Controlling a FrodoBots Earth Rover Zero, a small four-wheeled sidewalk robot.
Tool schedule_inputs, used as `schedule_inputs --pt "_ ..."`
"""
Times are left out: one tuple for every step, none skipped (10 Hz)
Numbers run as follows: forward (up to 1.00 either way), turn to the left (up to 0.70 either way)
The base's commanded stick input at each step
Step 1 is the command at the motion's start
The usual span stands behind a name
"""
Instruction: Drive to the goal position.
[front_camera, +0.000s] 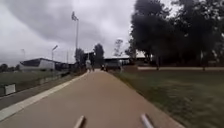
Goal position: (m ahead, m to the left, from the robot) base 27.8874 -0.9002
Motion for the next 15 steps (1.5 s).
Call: schedule_inputs --pt "0.98 0.00" --pt "0.98 0.00" --pt "0.98 0.00" --pt "0.98 0.00" --pt "0.98 0.00" --pt "0.98 0.00" --pt "0.98 0.00" --pt "0.98 0.00" --pt "0.98 0.00" --pt "0.98 0.00" --pt "0.98 0.00" --pt "0.98 0.00" --pt "0.98 0.00" --pt "0.98 0.00" --pt "0.98 0.00"
